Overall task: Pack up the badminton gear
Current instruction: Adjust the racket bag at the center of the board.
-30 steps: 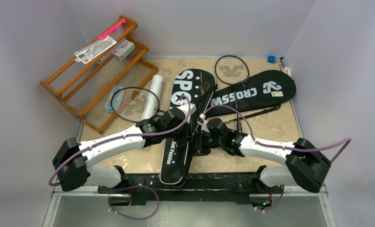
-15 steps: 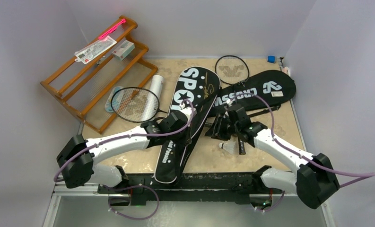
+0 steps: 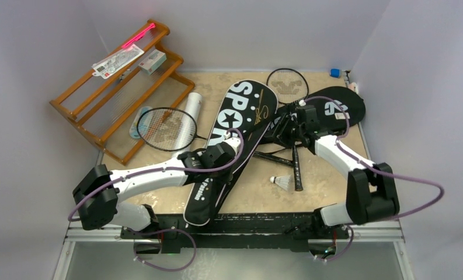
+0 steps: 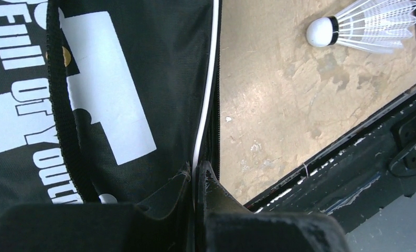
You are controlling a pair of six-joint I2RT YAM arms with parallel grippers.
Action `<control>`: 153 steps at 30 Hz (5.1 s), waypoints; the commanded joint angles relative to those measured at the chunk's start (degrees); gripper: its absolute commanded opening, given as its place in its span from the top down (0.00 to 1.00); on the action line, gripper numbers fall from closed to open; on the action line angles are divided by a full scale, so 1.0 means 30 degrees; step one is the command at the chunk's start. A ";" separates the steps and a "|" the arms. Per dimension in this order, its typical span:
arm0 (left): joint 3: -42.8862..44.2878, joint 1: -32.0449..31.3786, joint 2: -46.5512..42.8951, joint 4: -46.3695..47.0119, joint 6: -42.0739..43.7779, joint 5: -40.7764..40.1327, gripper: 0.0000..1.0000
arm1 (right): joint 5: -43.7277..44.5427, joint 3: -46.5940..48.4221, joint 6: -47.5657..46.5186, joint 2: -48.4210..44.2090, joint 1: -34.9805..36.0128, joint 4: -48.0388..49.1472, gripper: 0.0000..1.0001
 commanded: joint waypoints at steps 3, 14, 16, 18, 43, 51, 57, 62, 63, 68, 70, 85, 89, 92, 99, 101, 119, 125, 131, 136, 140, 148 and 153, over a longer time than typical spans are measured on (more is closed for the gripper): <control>0.0374 -0.0160 -0.0527 -0.0768 0.0513 -0.1861 0.96 | -0.1484 0.1326 0.0624 0.2967 -0.0555 0.3348 0.46; 0.1613 -0.1579 0.0267 -0.1749 0.1508 -0.4354 0.83 | -0.3503 0.3710 0.0049 0.7017 -0.0556 0.4732 0.62; 0.1841 -0.1846 0.0351 -0.1794 0.1752 -0.4829 0.74 | -0.3662 0.3803 0.0134 0.7012 -0.0553 0.4953 0.78; 0.2068 -0.2139 0.0386 -0.1870 0.1952 -0.5366 0.65 | -0.3652 0.3664 0.0273 0.6522 -0.0484 0.4935 0.84; 0.3856 -0.4779 0.2617 -0.1075 0.1616 -0.8108 0.19 | -0.2711 0.2341 -0.0430 -0.0536 0.0354 0.0067 0.88; 0.5434 -0.6271 0.3817 -0.3217 -0.0052 -1.1789 0.15 | -0.2018 0.2644 -0.0253 -0.0663 0.0992 -0.0376 0.88; 0.7941 -0.7018 0.6360 -0.7170 -0.2571 -1.4781 0.14 | -0.1796 0.2797 -0.0105 -0.0722 0.1275 -0.0437 0.88; 0.8404 -0.7021 0.7156 -0.7320 -0.2579 -1.4904 0.14 | -0.1806 0.2814 0.0060 -0.0807 0.1377 -0.0436 0.88; 0.8393 -0.6999 0.7207 -0.7290 -0.2565 -1.4993 0.15 | -0.1803 0.2812 0.0108 -0.0857 0.1400 -0.0440 0.88; 0.9349 -0.6962 0.8205 -0.9584 -0.4529 -1.6718 0.29 | -0.1919 0.2724 0.0255 -0.1206 0.1466 -0.0531 0.87; 0.9824 -0.6962 0.8508 -1.0544 -0.5188 -1.7221 0.51 | -0.1906 0.2807 0.0164 -0.1333 0.1471 -0.0683 0.85; 0.3759 -0.3992 -0.1907 -0.2169 0.0761 -0.6468 1.00 | 0.3289 0.7082 -0.1590 -0.2449 0.0253 -0.6537 0.07; 0.3846 -0.3886 -0.2184 -0.2938 0.0875 -0.6242 1.00 | 0.3277 0.8367 -0.1603 -0.1787 -0.0335 -0.7315 0.09; 0.3560 -0.3886 -0.2385 -0.2869 0.0924 -0.5969 1.00 | 0.3178 0.8522 -0.1276 -0.1711 -0.0678 -0.7005 0.10; 0.3152 -0.3882 -0.2553 -0.2576 0.0774 -0.5494 1.00 | 0.3219 0.9002 -0.0782 -0.1894 -0.0972 -0.6132 0.10; 0.3055 -0.3886 -0.2560 -0.2507 0.0744 -0.5416 1.00 | 0.3404 0.9319 -0.0497 -0.1668 -0.1159 -0.6179 0.10; 0.2091 -0.3886 -0.3428 -0.2590 0.0187 -0.5413 1.00 | 0.1476 1.2431 0.1233 0.3579 -0.2138 -0.5294 0.28; 0.2091 -0.3886 -0.3505 -0.2713 0.0302 -0.5533 1.00 | 0.0948 1.2925 0.1024 0.4312 -0.2134 -0.5213 0.40; 0.2220 -0.3886 -0.3709 -0.3136 0.0427 -0.5930 1.00 | 0.1514 1.3505 0.0803 0.3564 -0.2131 -0.5830 0.69; 0.2370 -0.3886 -0.4220 -0.2986 0.0911 -0.5694 0.99 | 0.1597 1.3862 0.0757 0.2647 -0.2138 -0.6476 0.94; 0.2417 -0.3886 -0.4862 -0.2563 0.1385 -0.5322 0.85 | 0.1580 1.4080 0.0796 0.2123 -0.2137 -0.7097 1.00; 0.4034 -0.3884 -0.4822 -0.1878 0.2410 -0.4900 0.54 | 0.1672 1.4155 0.0993 0.1810 -0.2138 -0.7850 1.00; 0.7025 -0.3702 -0.2854 -0.1490 0.2948 -0.4979 0.58 | 0.1664 1.3918 0.1276 0.1348 -0.2123 -0.8029 1.00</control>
